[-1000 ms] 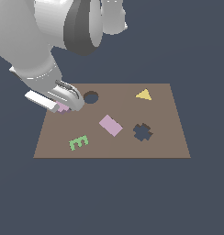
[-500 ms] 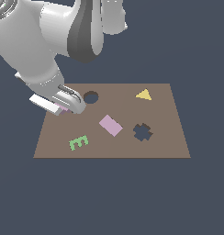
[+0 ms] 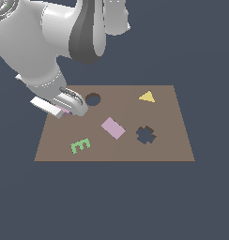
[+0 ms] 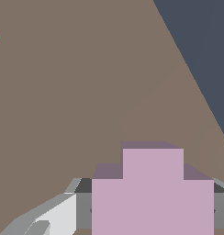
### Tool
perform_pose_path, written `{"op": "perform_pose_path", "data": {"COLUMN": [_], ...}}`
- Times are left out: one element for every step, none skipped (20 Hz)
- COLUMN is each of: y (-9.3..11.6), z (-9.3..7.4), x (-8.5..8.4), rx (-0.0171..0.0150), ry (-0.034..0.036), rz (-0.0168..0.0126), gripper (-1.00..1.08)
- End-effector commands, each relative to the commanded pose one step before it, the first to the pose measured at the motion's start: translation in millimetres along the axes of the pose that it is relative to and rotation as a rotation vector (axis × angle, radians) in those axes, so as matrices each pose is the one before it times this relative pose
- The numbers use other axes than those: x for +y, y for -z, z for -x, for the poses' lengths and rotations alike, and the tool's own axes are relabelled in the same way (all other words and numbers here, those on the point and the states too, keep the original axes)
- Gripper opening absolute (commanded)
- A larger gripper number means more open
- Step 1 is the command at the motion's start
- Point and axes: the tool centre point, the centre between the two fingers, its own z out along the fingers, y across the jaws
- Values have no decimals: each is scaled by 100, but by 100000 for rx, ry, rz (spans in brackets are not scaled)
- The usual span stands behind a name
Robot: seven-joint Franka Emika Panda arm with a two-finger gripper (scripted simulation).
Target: Insert a designated object into the corresponding slot on a board.
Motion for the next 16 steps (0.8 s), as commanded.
{"op": "perform_pose_path", "data": {"y": [-2, 10, 0, 1, 2, 3, 3, 4, 5, 5, 6, 7, 7, 8, 9, 9], "z": [11, 3, 10, 32, 53, 74, 95, 116, 136, 157, 178, 198, 218, 237, 257, 276], "x": [0, 1, -1, -18, -32, -40, -53, -65, -74, -87, -98, -110, -121, -132, -143, -155], "rx": [-25, 0, -3, 0, 0, 0, 0, 0, 0, 0, 0, 1, 1, 1, 1, 1], "ry": [-4, 0, -68, -183, -301, -431, -552, -673, -799, -916, -1036, -1153, -1271, -1386, -1500, -1612], "rz": [-19, 0, -10, 1, 0, 0, 0, 0, 0, 0, 0, -1, -1, -1, -1, -1], "gripper": [-100, -100, -100, -100, -100, -100, -100, -100, -100, -100, -100, -100, -100, -100, -100, -100]}}
